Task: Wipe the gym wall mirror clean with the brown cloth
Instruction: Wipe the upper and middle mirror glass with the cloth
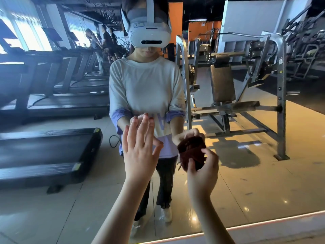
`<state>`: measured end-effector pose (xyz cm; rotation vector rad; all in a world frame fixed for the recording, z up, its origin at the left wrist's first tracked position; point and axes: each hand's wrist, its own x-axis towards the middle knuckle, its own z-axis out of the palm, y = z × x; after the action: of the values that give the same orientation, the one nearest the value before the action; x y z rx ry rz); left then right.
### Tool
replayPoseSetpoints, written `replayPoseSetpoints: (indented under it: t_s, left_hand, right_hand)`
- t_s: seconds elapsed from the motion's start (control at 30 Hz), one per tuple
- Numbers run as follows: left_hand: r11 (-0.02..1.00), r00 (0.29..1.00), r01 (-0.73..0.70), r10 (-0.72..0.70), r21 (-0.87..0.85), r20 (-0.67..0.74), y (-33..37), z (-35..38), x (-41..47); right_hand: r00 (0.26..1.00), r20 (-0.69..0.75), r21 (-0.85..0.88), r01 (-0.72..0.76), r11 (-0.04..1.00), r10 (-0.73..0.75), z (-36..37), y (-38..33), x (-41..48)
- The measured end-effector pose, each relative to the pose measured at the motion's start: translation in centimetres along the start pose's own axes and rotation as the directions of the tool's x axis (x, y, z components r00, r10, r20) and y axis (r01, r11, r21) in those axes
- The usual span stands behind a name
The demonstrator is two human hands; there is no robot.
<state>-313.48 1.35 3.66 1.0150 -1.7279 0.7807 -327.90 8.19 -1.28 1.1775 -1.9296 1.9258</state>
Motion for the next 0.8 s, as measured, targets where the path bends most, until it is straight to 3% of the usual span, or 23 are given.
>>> replayPoseSetpoints:
  t_s: [0.1,0.3,0.5,0.6,0.7,0.8]
  left_hand:
    - [1.000,1.000,-0.001,0.001,0.000,-0.023,0.0,0.0,0.0]
    - [0.999,0.999,0.033,-0.033,-0.003,-0.041,0.4,0.3,-0.2]
    - [0.998,0.998,0.057,-0.057,0.008,-0.030,0.7,0.2,-0.1]
    - [0.999,0.998,0.042,-0.042,0.004,-0.048,0.5,0.2,-0.1]
    - [0.999,0.998,0.040,-0.040,-0.006,-0.054,0.4,0.3,-0.2]
    - [0.999,0.998,0.032,-0.033,-0.008,-0.057,0.4,0.4,-0.4]
  right_hand:
    - [0.994,0.075,0.036,0.077,0.996,-0.080,-0.2,-0.1,0.5]
    - [0.997,-0.076,0.113,-0.007,0.994,0.016,-1.8,0.6,4.5]
    - [0.973,0.088,0.050,0.208,0.977,-0.211,-1.0,-0.7,3.0]
    - [0.962,-0.003,0.060,0.273,0.960,-0.273,-1.5,-2.0,6.5]
    - [0.971,-0.119,0.105,0.220,0.970,-0.208,-1.9,-2.5,9.2]
    - [0.973,-0.119,0.068,0.204,0.977,-0.195,-1.1,-2.6,7.4]
